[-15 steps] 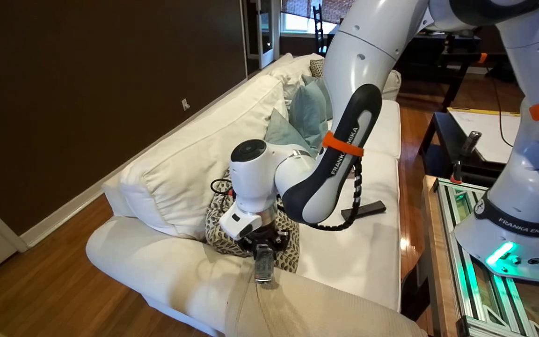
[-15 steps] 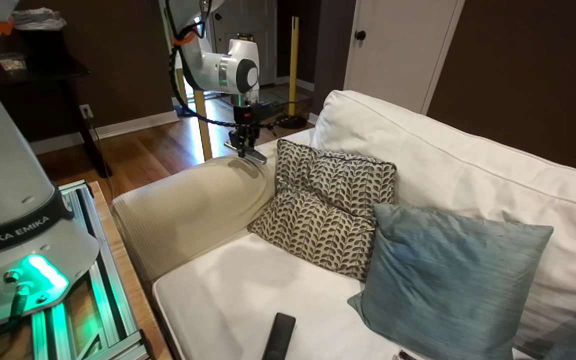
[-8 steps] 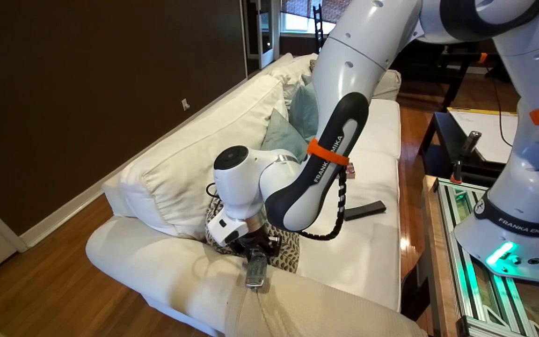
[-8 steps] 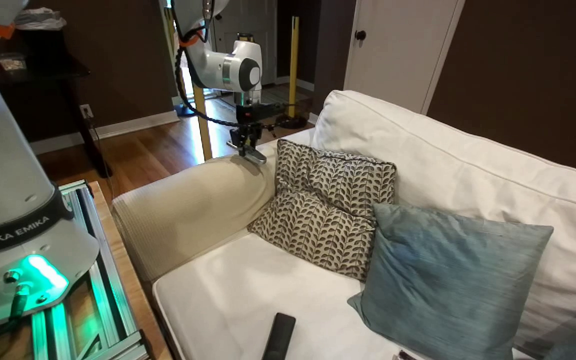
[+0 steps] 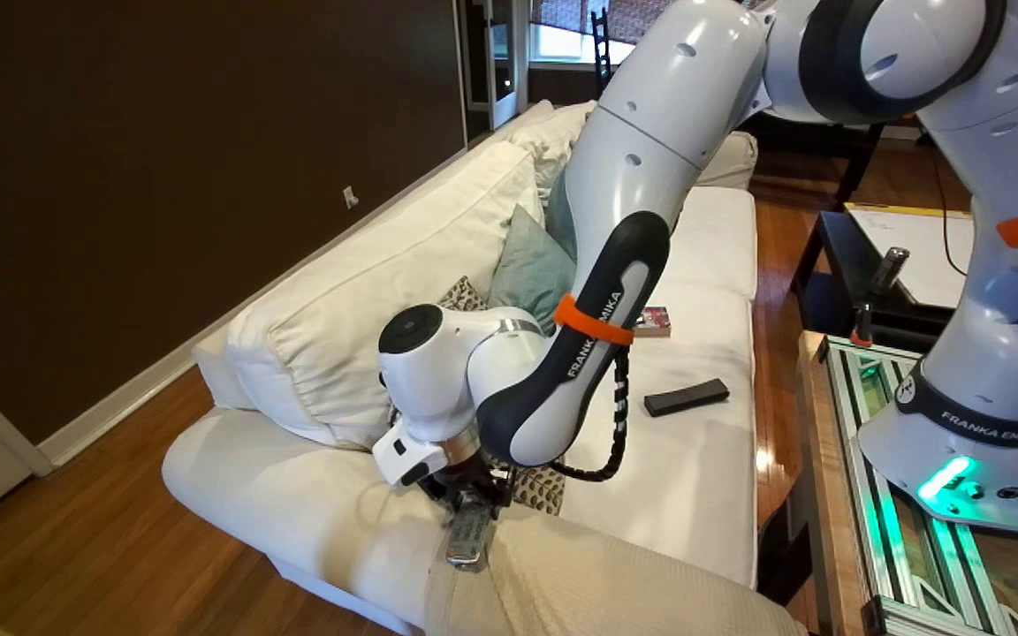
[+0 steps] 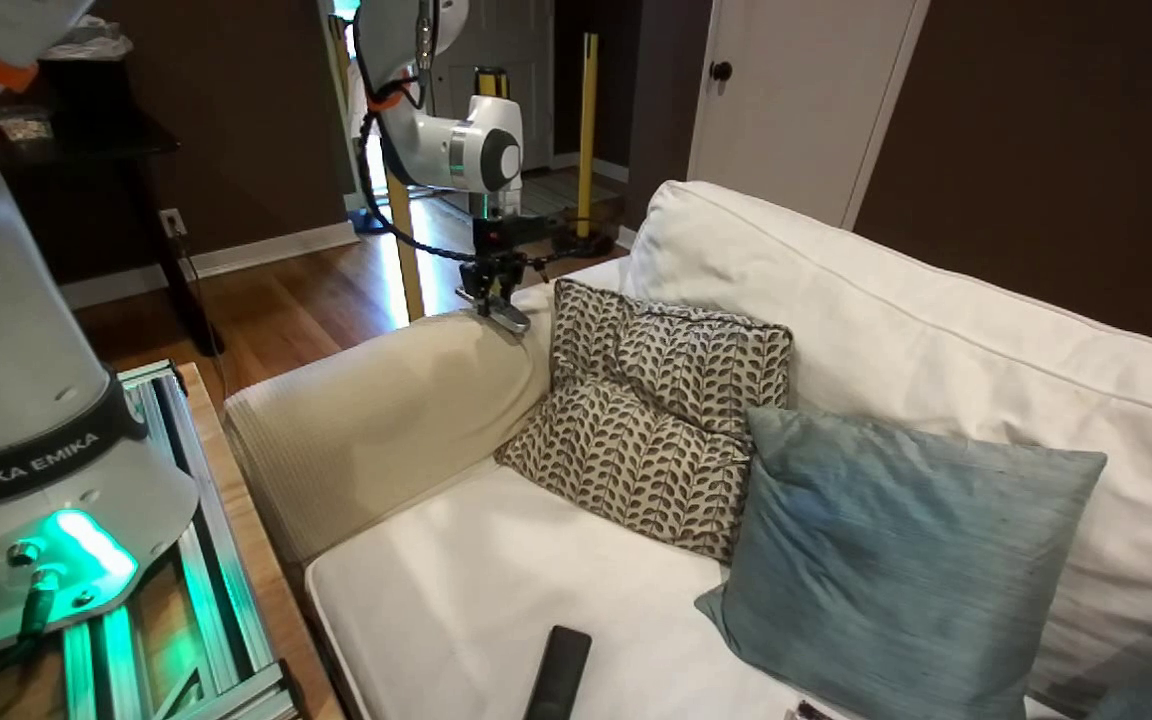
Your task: Put both remote controls into the armrest
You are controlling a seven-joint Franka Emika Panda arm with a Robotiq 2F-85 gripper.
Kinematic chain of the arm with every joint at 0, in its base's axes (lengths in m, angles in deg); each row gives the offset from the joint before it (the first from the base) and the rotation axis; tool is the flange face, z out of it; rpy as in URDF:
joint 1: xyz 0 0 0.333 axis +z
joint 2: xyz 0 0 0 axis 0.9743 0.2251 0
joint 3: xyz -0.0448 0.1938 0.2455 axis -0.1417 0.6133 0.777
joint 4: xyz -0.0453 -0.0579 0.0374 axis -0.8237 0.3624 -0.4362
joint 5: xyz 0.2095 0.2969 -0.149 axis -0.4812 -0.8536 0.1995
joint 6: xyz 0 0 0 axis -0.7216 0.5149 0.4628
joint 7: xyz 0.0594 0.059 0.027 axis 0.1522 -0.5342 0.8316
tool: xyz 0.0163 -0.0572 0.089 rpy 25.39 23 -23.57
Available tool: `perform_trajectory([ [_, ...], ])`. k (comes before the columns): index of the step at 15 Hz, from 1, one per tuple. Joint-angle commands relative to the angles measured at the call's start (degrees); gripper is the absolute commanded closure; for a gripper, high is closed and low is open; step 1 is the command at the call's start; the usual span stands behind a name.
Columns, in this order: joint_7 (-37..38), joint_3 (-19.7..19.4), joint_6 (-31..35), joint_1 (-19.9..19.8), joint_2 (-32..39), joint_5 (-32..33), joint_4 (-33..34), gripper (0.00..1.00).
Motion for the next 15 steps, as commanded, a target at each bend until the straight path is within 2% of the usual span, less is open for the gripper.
perform_trajectory([
  [1, 1.57, -0.99, -2.81, 2.02, 2.48, -0.72, 4.27, 0.72],
  [9, 2.53, -1.08, -7.45, 3.49, 5.23, -0.63, 9.32, 0.72],
  [10, 2.63, -1.13, -8.23, 3.66, 5.45, -0.60, 9.81, 0.32],
  [11, 2.60, -1.11, -8.60, 3.71, 5.66, -0.55, 10.16, 0.21],
  [14, 2.44, -1.21, -9.46, 3.88, 5.85, -0.25, 10.91, 0.00],
  [15, 2.69, -1.45, -9.39, 3.90, 5.56, -0.05, 10.78, 0.00],
])
